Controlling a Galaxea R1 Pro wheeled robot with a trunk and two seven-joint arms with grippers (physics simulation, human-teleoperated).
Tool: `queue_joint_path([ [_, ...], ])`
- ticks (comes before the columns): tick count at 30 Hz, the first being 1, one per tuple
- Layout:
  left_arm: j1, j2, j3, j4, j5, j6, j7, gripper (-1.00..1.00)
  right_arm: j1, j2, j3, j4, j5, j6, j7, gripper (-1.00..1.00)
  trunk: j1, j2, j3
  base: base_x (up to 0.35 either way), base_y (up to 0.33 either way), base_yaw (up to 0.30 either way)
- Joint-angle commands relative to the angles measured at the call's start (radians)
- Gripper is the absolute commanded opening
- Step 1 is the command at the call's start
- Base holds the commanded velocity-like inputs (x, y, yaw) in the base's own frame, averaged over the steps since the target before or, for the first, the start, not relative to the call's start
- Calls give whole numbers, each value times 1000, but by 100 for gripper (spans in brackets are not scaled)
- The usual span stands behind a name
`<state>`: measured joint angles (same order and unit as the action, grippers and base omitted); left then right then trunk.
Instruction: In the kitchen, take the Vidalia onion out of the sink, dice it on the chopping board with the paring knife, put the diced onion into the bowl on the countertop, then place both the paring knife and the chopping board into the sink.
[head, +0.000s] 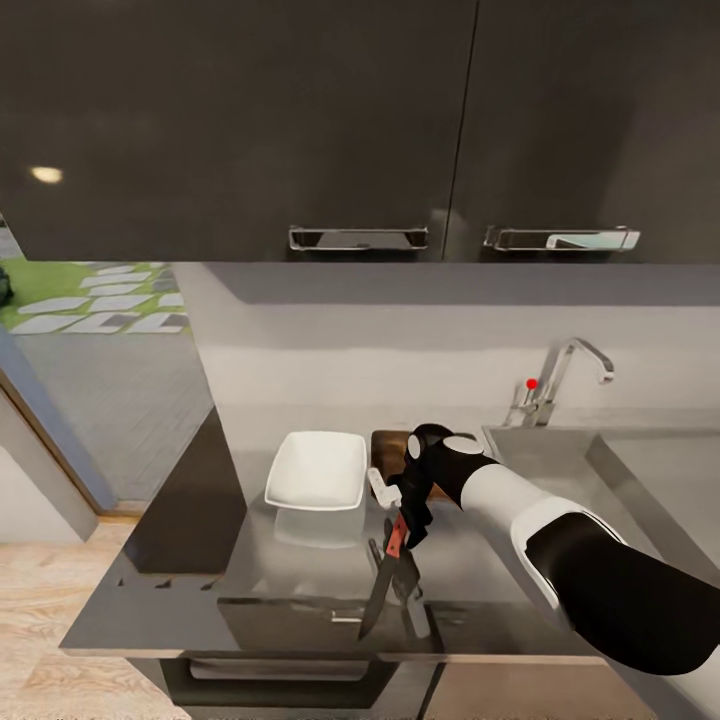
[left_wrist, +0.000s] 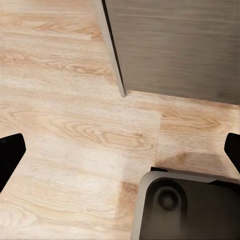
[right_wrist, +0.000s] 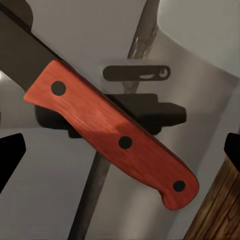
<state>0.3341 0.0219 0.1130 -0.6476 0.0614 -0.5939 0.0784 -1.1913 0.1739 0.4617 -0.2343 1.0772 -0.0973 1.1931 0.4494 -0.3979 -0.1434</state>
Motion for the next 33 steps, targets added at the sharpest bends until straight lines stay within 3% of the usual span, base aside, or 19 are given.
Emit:
queue_joint_path([
  [1,0,0,-3,-1,6,-1,1,100,-1,1,-5,0,10,-10,1,100,1,-2,-4,0,0,0],
  [33,0,-2,-3,10,6,-1,1,100,1,1,-5,0,10,-11,-1,100,1,-2,-54,0,0,0],
])
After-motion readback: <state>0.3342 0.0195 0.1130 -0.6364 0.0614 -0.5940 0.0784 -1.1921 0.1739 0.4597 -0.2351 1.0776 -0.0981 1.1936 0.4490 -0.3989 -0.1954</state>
